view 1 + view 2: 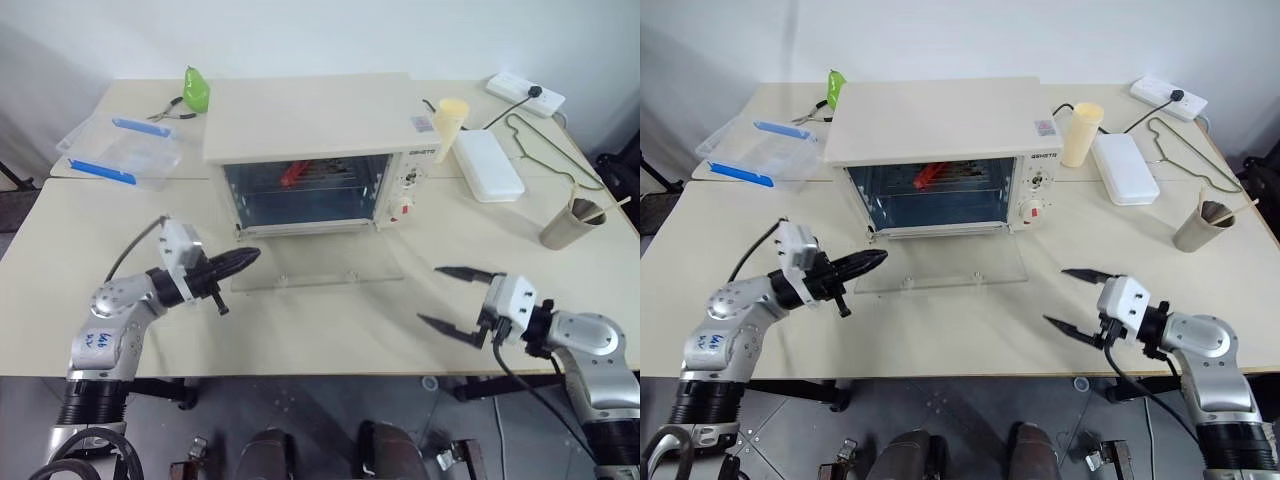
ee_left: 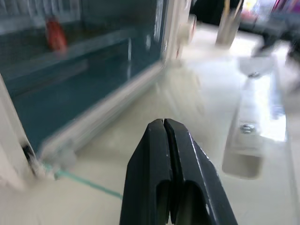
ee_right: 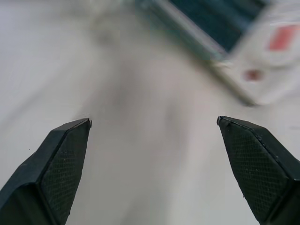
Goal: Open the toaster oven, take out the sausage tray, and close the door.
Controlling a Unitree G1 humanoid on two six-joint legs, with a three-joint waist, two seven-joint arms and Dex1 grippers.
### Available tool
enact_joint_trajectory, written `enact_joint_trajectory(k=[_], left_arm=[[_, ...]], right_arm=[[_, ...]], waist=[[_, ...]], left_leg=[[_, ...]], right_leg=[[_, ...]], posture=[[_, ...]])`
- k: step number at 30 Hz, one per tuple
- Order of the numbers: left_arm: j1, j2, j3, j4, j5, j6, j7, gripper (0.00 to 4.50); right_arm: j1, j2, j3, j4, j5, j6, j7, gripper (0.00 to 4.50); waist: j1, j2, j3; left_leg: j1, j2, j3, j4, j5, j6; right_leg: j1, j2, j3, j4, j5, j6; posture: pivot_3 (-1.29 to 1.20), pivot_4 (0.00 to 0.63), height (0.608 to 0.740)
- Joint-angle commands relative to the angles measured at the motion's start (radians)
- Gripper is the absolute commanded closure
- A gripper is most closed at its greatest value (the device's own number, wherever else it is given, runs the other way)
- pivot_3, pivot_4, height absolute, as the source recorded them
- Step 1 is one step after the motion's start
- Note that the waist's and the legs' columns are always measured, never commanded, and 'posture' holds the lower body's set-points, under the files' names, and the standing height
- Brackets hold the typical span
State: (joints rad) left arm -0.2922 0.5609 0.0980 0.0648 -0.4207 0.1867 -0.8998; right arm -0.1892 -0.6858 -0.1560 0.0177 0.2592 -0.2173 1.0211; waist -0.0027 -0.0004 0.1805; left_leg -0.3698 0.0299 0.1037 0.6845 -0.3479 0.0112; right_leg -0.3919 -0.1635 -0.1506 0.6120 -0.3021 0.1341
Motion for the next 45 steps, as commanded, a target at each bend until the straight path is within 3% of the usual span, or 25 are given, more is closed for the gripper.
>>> enact_joint_trajectory(k=[1,5,7,10,14,19,23,34,37,45], left_arm=[[0.003,-0.009,-0.024,0.021,0.079,-0.074,0.031,4.47],[-0.001,-0.032,-0.018,0.040,0.077,-0.090,0.049,4.47],[0.013,-0.062,0.014,0.027,0.030,-0.095,0.055,4.47],[0.063,-0.094,0.086,-0.010,0.005,-0.183,0.075,3.95],[0.119,-0.110,0.156,-0.052,0.000,-0.247,0.136,2.74],[0.242,-0.113,0.229,-0.186,-0.079,-0.177,0.178,1.27],[0.306,-0.096,0.243,-0.277,-0.167,-0.073,0.176,0.06],[0.303,-0.100,0.282,-0.362,-0.169,-0.064,0.236,0.02],[0.295,-0.101,0.280,-0.367,-0.171,-0.055,0.244,0.00],[0.253,-0.086,0.266,-0.349,-0.172,-0.042,0.238,0.00]], right_arm=[[-0.075,-0.001,0.037,-0.087,-0.035,-0.003,-0.041,0.00],[-0.165,0.041,0.126,-0.139,-0.048,0.079,-0.068,0.00],[-0.247,0.107,0.204,-0.150,-0.156,0.161,-0.173,0.00],[-0.352,0.226,0.318,-0.086,-0.278,0.167,-0.272,0.00],[-0.459,0.325,0.407,0.070,-0.484,0.144,-0.467,0.00],[-0.633,0.399,0.520,0.306,-0.723,0.033,-0.715,0.00],[-0.753,0.429,0.570,0.495,-0.807,-0.001,-0.816,0.00],[-0.907,0.509,0.613,0.761,-0.855,-0.059,-0.888,0.00],[-0.918,0.512,0.612,0.790,-0.855,-0.070,-0.893,0.61],[-0.958,0.508,0.613,0.851,-0.861,-0.106,-0.912,3.42]], waist=[[0.001,0.000,0.000],[0.003,0.000,0.000],[0.002,-0.001,0.000],[-0.012,-0.001,0.000],[-0.020,-0.001,-0.001],[-0.030,-0.001,-0.001],[-0.031,-0.001,-0.001],[-0.050,-0.001,-0.001],[-0.053,-0.001,-0.001],[-0.055,-0.001,-0.001]], left_leg=[[0.000,0.000,-0.001,0.000,0.000,0.000],[0.000,0.000,-0.001,0.000,0.000,-0.001],[-0.001,0.000,-0.001,0.000,0.000,0.000],[0.000,0.001,-0.003,0.000,0.000,0.000],[-0.002,0.000,-0.008,0.000,0.000,-0.001],[-0.002,0.000,-0.009,0.000,0.000,-0.001],[-0.002,0.001,-0.010,0.000,0.000,-0.001],[-0.002,0.001,-0.010,-0.001,0.000,-0.001],[-0.002,0.001,-0.011,-0.001,0.000,-0.002],[-0.002,0.001,-0.011,-0.002,0.000,-0.002]], right_leg=[[0.000,0.000,0.000,0.000,0.000,0.000],[0.000,0.000,-0.002,0.002,0.000,0.000],[0.000,-0.001,-0.002,0.002,0.000,0.000],[-0.001,-0.001,-0.001,0.003,0.000,0.000],[-0.002,-0.001,-0.005,0.008,0.000,0.000],[-0.002,-0.004,-0.006,0.008,0.000,0.000],[-0.002,-0.003,-0.006,0.009,0.000,0.000],[-0.002,-0.002,-0.006,0.009,0.000,0.000],[-0.002,-0.002,-0.006,0.009,0.000,0.000],[-0.002,-0.002,-0.006,0.009,0.000,0.000]], posture=[[0.00,0.150,0.740],[0.00,0.150,0.740],[0.00,0.150,0.740],[0.00,0.150,0.740],[0.00,0.150,0.740],[0.00,0.150,0.740],[0.00,0.150,0.740],[0.00,0.150,0.740],[0.00,0.150,0.740],[0.00,0.150,0.740]])
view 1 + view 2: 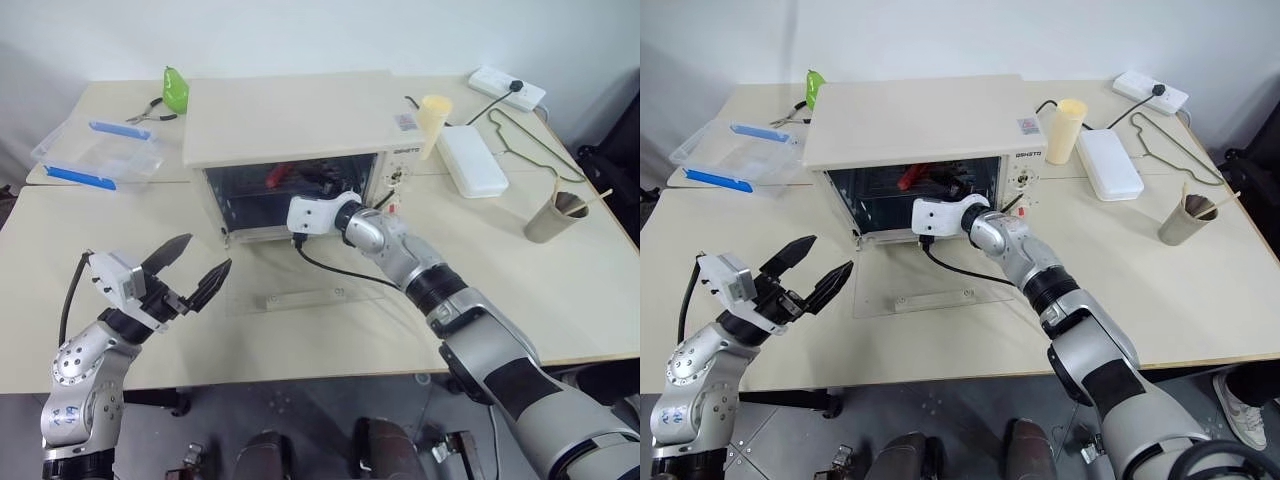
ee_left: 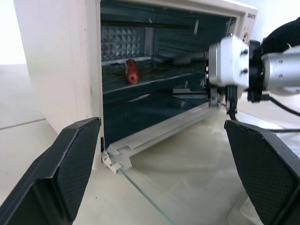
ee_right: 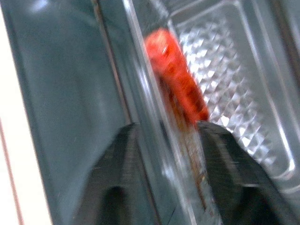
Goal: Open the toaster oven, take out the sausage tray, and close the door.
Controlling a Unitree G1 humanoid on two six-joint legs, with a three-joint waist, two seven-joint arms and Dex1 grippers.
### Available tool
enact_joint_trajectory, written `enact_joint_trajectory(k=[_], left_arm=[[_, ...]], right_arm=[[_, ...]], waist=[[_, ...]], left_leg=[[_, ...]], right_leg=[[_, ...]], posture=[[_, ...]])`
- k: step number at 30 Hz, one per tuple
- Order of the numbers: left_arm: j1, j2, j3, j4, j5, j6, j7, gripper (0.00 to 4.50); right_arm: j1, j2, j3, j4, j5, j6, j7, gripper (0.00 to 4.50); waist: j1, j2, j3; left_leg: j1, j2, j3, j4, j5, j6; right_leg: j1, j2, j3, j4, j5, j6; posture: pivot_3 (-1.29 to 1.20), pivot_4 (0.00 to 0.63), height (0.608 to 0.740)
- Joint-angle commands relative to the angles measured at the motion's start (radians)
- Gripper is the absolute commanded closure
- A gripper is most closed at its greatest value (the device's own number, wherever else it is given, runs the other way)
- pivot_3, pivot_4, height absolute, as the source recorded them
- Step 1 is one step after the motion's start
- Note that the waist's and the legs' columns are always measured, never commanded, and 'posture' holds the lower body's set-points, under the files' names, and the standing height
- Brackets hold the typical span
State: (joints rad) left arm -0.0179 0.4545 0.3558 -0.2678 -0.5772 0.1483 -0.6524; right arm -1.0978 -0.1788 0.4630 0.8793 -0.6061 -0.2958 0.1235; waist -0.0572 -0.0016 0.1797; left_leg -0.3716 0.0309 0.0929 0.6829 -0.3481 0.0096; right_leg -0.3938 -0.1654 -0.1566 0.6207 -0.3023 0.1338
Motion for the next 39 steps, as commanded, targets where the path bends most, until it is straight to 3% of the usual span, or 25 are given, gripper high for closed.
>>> enact_joint_trajectory(k=[1,2,11,24,35,36,39], left_arm=[[-0.034,0.023,0.009,-0.011,-0.018,0.001,-0.010,0.00],[-0.045,0.027,0.009,-0.009,-0.024,0.007,-0.014,0.00],[-0.080,0.048,0.023,-0.002,-0.051,0.052,-0.003,0.00],[-0.303,0.057,-0.039,0.190,-0.010,0.021,-0.074,0.00],[-0.264,0.064,-0.027,0.174,-0.011,0.028,-0.086,0.00],[-0.248,0.064,-0.024,0.162,-0.012,0.030,-0.083,0.00],[-0.208,0.057,-0.018,0.128,-0.015,0.033,-0.064,0.00]], right_arm=[[-0.051,0.002,-0.014,-0.013,0.015,-0.029,-0.006,3.62],[-0.054,0.001,-0.017,-0.021,0.015,-0.034,-0.009,3.95],[-0.069,-0.010,-0.021,-0.055,0.031,-0.071,0.037,3.95],[0.013,-0.039,-0.024,-0.243,0.062,-0.075,0.186,3.95],[0.091,-0.046,-0.045,-0.339,0.094,0.038,0.260,3.95],[0.105,-0.040,-0.049,-0.359,0.113,0.086,0.303,3.77],[0.094,-0.047,-0.026,-0.349,0.059,0.073,0.253,3.07]], waist=[[-0.001,0.000,0.000],[-0.001,0.000,0.000],[-0.003,0.000,0.000],[0.001,0.000,0.000],[0.000,0.000,0.000],[-0.001,0.000,0.000],[-0.003,0.000,0.000]], left_leg=[[0.000,0.000,0.000,0.000,0.000,0.000],[0.000,0.000,0.000,0.000,0.000,0.000],[0.000,0.000,0.000,-0.001,0.000,0.000],[0.000,0.000,0.000,-0.001,0.000,0.000],[0.000,0.000,0.000,0.000,0.000,0.000],[0.000,0.000,0.000,0.000,0.000,0.000],[0.000,0.000,0.000,-0.001,0.000,0.000]], right_leg=[[0.000,0.000,0.000,0.000,0.000,0.000],[0.000,0.000,0.000,0.000,0.000,0.000],[0.000,0.000,0.000,0.000,0.000,0.000],[0.000,0.000,-0.001,0.000,0.000,0.000],[0.000,0.000,-0.001,0.000,0.000,0.000],[0.000,0.001,-0.001,0.000,0.000,0.000],[0.000,0.001,-0.001,0.000,0.000,0.000]], posture=[[0.00,0.150,0.740],[0.00,0.150,0.740],[0.00,0.150,0.740],[0.00,0.150,0.740],[0.00,0.150,0.740],[0.00,0.150,0.740],[0.00,0.150,0.740]])
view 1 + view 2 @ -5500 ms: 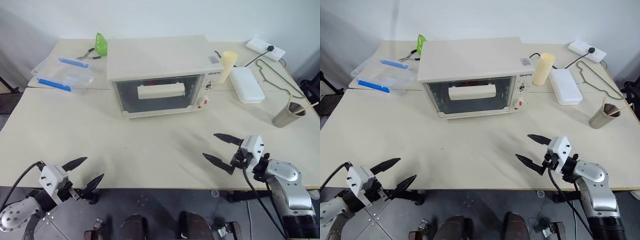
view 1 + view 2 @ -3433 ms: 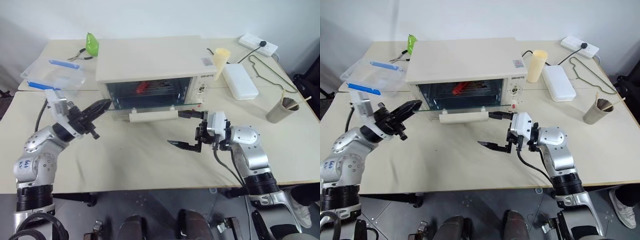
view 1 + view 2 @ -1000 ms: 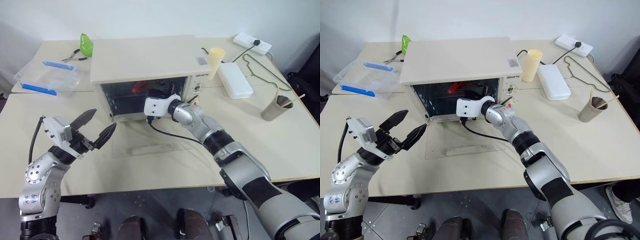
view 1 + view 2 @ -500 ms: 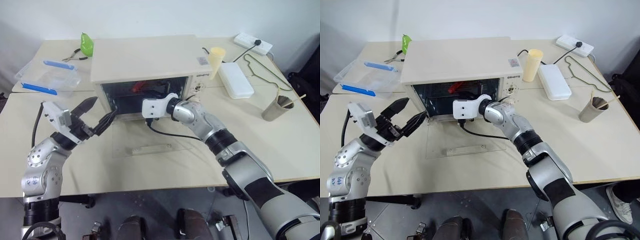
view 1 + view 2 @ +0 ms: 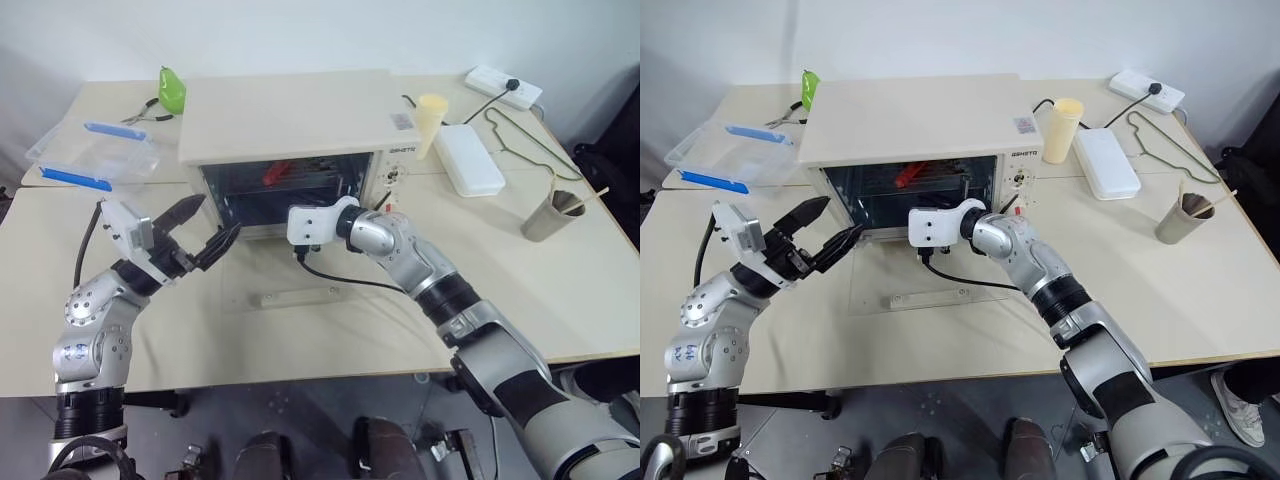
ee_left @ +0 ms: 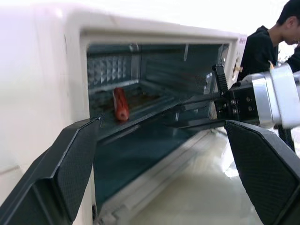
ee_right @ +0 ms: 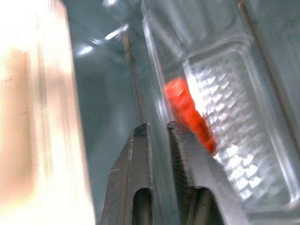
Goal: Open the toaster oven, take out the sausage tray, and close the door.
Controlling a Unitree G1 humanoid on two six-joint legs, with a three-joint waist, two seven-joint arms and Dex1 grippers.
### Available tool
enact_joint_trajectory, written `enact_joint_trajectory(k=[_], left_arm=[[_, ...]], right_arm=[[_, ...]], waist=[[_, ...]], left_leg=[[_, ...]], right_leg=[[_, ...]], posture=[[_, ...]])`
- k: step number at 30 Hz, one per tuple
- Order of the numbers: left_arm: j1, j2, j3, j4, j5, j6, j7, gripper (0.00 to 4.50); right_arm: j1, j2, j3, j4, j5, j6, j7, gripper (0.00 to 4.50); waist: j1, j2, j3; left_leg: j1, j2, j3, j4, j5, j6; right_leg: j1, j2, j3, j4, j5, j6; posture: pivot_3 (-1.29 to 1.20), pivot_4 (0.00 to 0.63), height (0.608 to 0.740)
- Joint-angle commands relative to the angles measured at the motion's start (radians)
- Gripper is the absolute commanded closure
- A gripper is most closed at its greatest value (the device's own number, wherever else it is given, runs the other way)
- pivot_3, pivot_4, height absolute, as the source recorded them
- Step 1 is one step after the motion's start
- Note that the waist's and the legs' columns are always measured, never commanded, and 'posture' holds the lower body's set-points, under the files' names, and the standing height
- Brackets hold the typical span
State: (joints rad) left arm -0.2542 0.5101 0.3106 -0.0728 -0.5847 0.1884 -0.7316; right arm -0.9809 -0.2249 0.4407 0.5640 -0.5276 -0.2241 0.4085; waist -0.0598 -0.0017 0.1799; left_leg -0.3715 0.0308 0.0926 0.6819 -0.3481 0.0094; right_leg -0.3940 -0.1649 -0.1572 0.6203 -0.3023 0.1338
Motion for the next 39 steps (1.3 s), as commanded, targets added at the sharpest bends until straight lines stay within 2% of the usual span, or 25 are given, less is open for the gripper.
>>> enact_joint_trajectory(k=[1,3,10,13,18,19,26,35,39], left_arm=[[0.035,0.000,0.027,-0.075,-0.009,-0.005,0.021,0.00],[0.052,-0.003,0.026,-0.095,-0.015,-0.001,0.031,0.00],[0.074,-0.010,0.019,-0.125,-0.021,0.010,0.046,0.00],[0.069,-0.010,0.018,-0.125,-0.021,0.012,0.047,0.00],[0.063,-0.010,0.015,-0.122,-0.019,0.014,0.046,0.00],[0.062,-0.011,0.015,-0.121,-0.020,0.015,0.046,0.00],[0.034,-0.011,0.009,-0.107,-0.023,0.022,0.042,0.00],[-0.033,-0.005,0.008,-0.053,-0.017,0.018,0.012,0.00],[-0.064,-0.002,0.009,-0.017,-0.007,0.008,-0.008,0.00]], right_arm=[[-0.033,0.000,0.000,-0.021,-0.035,-0.005,-0.057,2.71],[-0.053,0.008,0.005,0.013,-0.061,0.018,-0.088,2.11],[-0.113,0.046,0.035,0.156,-0.124,0.058,-0.189,2.11],[-0.127,0.059,0.036,0.207,-0.123,0.059,-0.201,2.68],[-0.146,0.057,0.037,0.245,-0.127,0.057,-0.228,4.35],[-0.148,0.056,0.036,0.246,-0.128,0.057,-0.234,4.47],[-0.147,0.042,0.029,0.183,-0.119,0.031,-0.214,4.47],[-0.099,-0.012,0.015,-0.016,-0.053,0.002,-0.045,4.47],[-0.094,-0.019,0.013,-0.043,-0.044,0.008,-0.018,4.47]], waist=[[0.000,0.000,0.000],[0.001,0.000,0.000],[0.003,0.000,0.000],[0.001,0.000,0.000],[0.000,0.000,0.000],[0.000,-0.001,-0.001],[0.002,-0.001,-0.001],[-0.001,-0.002,-0.001],[-0.002,-0.002,-0.001]], left_leg=[[0.000,0.000,0.000,0.000,0.000,0.000],[0.000,0.000,0.000,0.000,0.000,0.000],[0.000,0.000,0.000,0.001,0.000,0.000],[0.000,0.000,0.000,0.000,0.000,0.000],[0.000,0.000,0.000,0.000,0.000,0.000],[0.000,0.000,0.000,0.000,0.000,0.000],[0.000,0.000,0.000,0.001,0.000,0.000],[0.000,0.000,0.000,-0.001,0.000,-0.001],[0.000,0.000,0.000,-0.001,0.000,0.000]], right_leg=[[0.000,0.000,0.000,0.000,0.000,0.000],[0.000,0.000,0.000,0.000,0.000,0.000],[0.000,0.000,0.001,0.000,0.000,0.000],[0.000,0.000,0.001,0.000,0.000,0.000],[0.000,0.000,0.001,0.000,0.000,0.000],[0.000,0.000,0.001,0.000,0.000,0.000],[0.000,0.000,0.001,0.000,0.000,0.000],[-0.001,0.000,0.000,0.000,0.000,0.000],[-0.001,0.000,0.000,-0.001,0.000,0.000]], posture=[[0.00,0.150,0.740],[0.00,0.150,0.740],[0.00,0.150,0.740],[0.00,0.150,0.740],[0.00,0.150,0.740],[0.00,0.150,0.740],[0.00,0.150,0.740],[0.00,0.150,0.740],[0.00,0.150,0.740]])
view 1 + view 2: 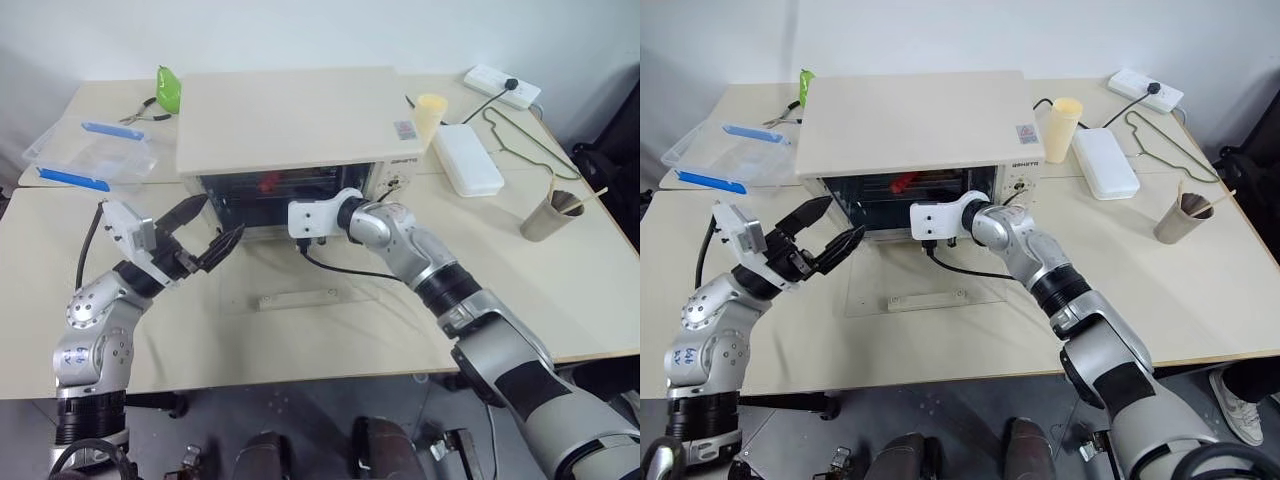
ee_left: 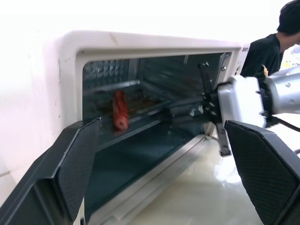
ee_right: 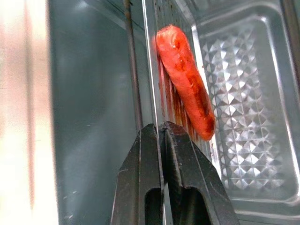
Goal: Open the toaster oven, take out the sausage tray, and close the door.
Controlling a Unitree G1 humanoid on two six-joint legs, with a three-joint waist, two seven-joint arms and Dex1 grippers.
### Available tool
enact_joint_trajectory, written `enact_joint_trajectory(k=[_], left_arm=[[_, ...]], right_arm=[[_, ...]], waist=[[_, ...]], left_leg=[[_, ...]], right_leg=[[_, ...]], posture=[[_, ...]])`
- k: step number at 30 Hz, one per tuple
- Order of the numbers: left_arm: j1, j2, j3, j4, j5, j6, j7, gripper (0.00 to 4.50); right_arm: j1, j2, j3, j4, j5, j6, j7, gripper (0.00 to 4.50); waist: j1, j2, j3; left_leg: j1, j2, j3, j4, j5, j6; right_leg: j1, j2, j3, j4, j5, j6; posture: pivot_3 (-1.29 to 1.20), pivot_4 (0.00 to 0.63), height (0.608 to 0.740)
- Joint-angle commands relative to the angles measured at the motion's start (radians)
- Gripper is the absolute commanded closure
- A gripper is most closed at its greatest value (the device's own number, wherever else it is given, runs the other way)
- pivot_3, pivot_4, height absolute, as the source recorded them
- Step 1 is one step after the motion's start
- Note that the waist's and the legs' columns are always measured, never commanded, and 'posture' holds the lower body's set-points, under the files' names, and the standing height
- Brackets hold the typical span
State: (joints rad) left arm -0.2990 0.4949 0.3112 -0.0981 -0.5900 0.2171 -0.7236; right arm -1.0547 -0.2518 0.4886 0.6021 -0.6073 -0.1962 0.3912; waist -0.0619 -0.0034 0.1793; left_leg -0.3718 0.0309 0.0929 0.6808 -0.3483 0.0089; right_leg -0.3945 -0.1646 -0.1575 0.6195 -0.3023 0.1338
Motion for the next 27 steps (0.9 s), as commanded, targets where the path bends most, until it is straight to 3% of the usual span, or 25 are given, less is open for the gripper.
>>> enact_joint_trajectory(k=[1,12,27], left_arm=[[-0.024,0.013,0.009,0.014,0.000,-0.024,-0.019,0.00],[-0.070,0.035,0.031,0.082,-0.012,-0.024,-0.051,0.00],[-0.117,0.054,0.003,0.165,-0.001,0.004,-0.122,0.00]], right_arm=[[-0.020,0.007,-0.035,-0.084,0.036,-0.019,0.002,4.47],[0.111,-0.043,-0.026,-0.258,0.092,-0.038,0.147,4.47],[0.385,-0.241,-0.127,-0.661,0.174,0.018,0.294,4.47]], waist=[[0.000,0.000,0.000],[0.001,0.000,0.000],[0.038,-0.001,0.000]], left_leg=[[0.000,0.000,0.000,0.000,0.000,0.000],[0.000,0.000,0.000,0.000,0.000,0.000],[0.000,-0.001,0.000,0.003,0.000,0.000]], right_leg=[[0.000,0.000,0.000,0.000,0.000,0.000],[0.000,0.000,0.000,0.000,0.000,0.000],[0.001,0.000,0.001,-0.001,0.000,0.000]], posture=[[0.00,0.150,0.740],[0.00,0.150,0.740],[0.00,0.150,0.740]])
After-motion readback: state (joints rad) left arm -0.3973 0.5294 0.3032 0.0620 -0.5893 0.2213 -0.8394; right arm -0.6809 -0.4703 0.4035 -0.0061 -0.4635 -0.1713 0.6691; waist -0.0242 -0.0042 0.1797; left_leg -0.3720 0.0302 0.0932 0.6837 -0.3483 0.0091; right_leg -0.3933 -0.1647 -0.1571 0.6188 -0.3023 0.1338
